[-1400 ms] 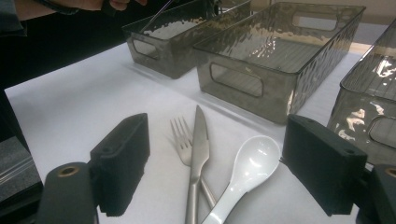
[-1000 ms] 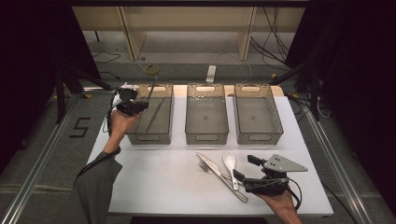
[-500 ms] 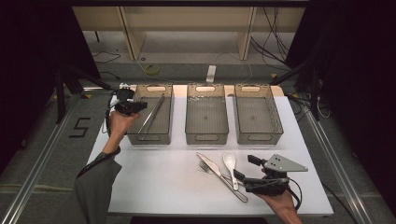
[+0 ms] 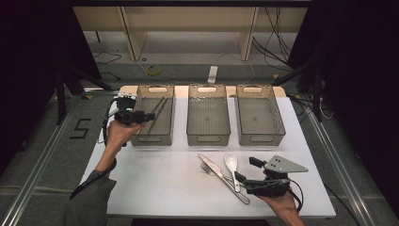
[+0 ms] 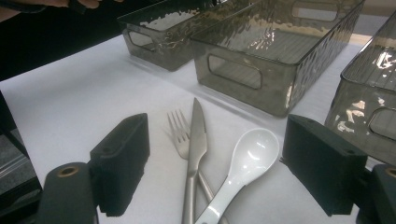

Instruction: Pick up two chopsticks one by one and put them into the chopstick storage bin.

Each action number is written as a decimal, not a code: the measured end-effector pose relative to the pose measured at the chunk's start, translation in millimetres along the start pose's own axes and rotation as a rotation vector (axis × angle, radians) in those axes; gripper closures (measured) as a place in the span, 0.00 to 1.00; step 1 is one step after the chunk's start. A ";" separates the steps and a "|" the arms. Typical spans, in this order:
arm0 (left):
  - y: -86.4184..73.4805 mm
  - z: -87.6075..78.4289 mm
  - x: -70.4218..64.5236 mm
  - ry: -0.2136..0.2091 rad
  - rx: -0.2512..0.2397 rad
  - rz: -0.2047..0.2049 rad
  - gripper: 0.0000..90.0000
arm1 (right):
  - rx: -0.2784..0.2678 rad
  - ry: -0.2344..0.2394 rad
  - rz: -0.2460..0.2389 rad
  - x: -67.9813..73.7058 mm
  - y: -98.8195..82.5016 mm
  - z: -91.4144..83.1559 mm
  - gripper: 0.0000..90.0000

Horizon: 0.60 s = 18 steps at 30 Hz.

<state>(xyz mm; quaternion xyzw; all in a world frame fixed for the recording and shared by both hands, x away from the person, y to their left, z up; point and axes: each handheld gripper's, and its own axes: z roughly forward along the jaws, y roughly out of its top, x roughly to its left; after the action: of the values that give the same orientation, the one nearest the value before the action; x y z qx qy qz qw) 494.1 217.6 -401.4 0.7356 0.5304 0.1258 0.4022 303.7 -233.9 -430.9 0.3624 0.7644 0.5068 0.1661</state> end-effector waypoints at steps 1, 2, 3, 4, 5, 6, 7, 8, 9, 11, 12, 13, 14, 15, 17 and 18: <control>-2.8 -1.2 -1.2 -0.005 -0.005 0.006 0.44 | 0.003 -0.001 0.001 -0.3 0.0 0.2 0.27; -4.4 -1.6 -2.3 -0.001 0.004 0.015 0.43 | 0.008 -0.004 0.003 -0.6 -0.1 0.4 0.27; -5.8 -3.2 -3.6 0.007 0.007 0.024 0.41 | 0.014 -0.006 0.006 -1.0 0.0 0.9 0.27; -8.1 -5.7 -4.9 0.001 -0.009 0.021 0.40 | 0.020 -0.010 0.006 -1.2 -0.1 1.5 0.27; -10.5 -7.9 -6.4 -0.018 -0.019 0.011 0.39 | 0.028 -0.014 0.006 -1.0 -0.2 1.9 0.27; -12.2 -9.4 -8.3 -0.037 -0.013 0.011 0.39 | 0.037 -0.018 0.004 -0.7 -0.1 2.1 0.27; -14.1 -10.8 -11.2 -0.043 -0.015 0.017 0.37 | 0.040 -0.018 0.001 -0.6 -0.1 2.5 0.27; -16.7 -12.5 -14.4 -0.051 -0.024 0.022 0.36 | 0.046 -0.019 0.001 -0.5 -0.3 2.9 0.27; -19.0 -14.2 -17.5 -0.069 -0.023 0.033 0.35 | 0.053 -0.021 0.000 -0.6 -0.4 3.6 0.27; -22.8 -16.9 -23.4 -0.101 -0.029 0.042 0.33 | 0.073 -0.035 0.002 -1.1 -1.1 4.5 0.27; -24.2 -18.2 -25.8 -0.122 -0.034 0.038 0.31 | 0.081 -0.040 0.007 -1.6 -1.5 4.9 0.27; -25.0 -19.6 -27.9 -0.153 -0.035 0.032 0.30 | 0.088 -0.046 0.010 -2.3 -1.8 5.5 0.27; -26.0 -21.1 -30.3 -0.175 -0.043 0.032 0.29 | 0.097 -0.050 0.014 -2.9 -2.0 5.7 0.27; -27.3 -22.7 -33.7 -0.185 -0.055 0.035 0.29 | 0.104 -0.054 0.017 -3.5 -2.3 6.5 0.27; -30.0 -24.9 -40.0 -0.205 -0.064 0.054 0.28 | 0.127 -0.063 0.019 -4.3 -2.8 8.7 0.27; -31.7 -25.6 -42.8 -0.207 -0.067 0.064 0.27 | 0.136 -0.065 0.016 -4.5 -3.0 9.8 0.27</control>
<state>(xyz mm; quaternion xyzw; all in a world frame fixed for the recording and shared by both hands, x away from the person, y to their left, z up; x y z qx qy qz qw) 439.5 195.2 -397.6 0.7474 0.4575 0.0796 0.4751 311.8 -231.4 -438.3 0.3953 0.7882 0.4429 0.1618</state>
